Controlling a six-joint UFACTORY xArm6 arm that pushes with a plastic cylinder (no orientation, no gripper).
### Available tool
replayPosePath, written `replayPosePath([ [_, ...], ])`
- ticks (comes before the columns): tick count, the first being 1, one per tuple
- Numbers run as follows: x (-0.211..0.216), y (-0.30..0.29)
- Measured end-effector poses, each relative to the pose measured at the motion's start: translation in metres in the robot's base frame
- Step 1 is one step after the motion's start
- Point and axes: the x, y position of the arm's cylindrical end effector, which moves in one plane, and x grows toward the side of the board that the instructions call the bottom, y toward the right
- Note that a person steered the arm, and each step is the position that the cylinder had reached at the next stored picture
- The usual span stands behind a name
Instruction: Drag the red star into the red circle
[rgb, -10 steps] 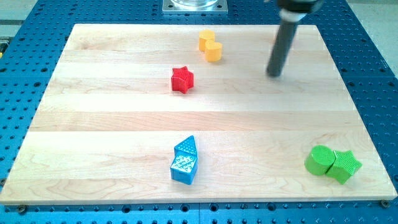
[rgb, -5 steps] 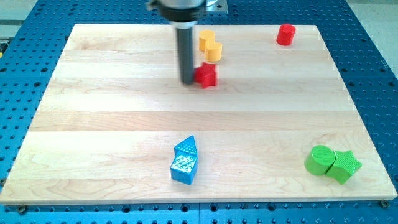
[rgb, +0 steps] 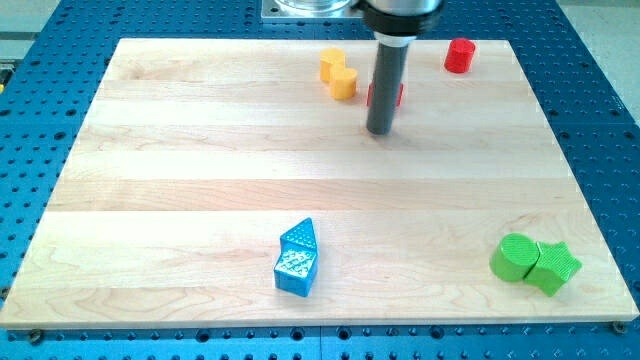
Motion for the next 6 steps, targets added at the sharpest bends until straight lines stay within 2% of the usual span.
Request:
replayPosePath([
  [1, -0.033, 0.024],
  [2, -0.046, 0.029],
  [3, -0.049, -0.003],
  [5, -0.07, 0.074],
  [6, -0.059, 0.057],
])
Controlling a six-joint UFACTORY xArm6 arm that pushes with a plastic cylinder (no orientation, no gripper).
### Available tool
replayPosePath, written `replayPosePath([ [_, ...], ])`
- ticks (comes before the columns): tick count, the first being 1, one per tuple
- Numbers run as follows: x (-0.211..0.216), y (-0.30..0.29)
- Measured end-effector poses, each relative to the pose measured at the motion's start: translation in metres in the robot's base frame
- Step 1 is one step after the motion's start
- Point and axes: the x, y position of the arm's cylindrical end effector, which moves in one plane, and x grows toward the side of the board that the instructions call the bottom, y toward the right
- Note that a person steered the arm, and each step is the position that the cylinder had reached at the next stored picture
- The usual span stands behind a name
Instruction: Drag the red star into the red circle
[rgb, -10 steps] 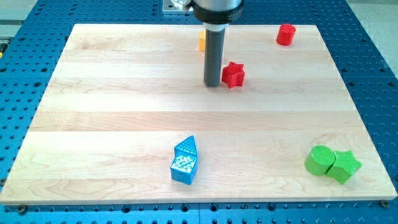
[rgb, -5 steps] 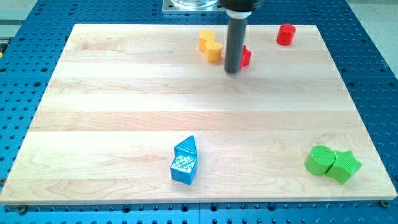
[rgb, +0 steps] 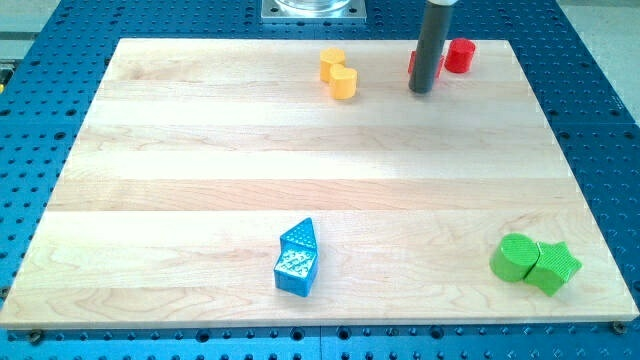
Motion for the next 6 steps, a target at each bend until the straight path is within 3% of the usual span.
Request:
replayPosePath([
  [1, -0.003, -0.025],
  [2, -0.036, 0.013],
  [3, -0.036, 0.051],
  [6, -0.028, 0.042],
])
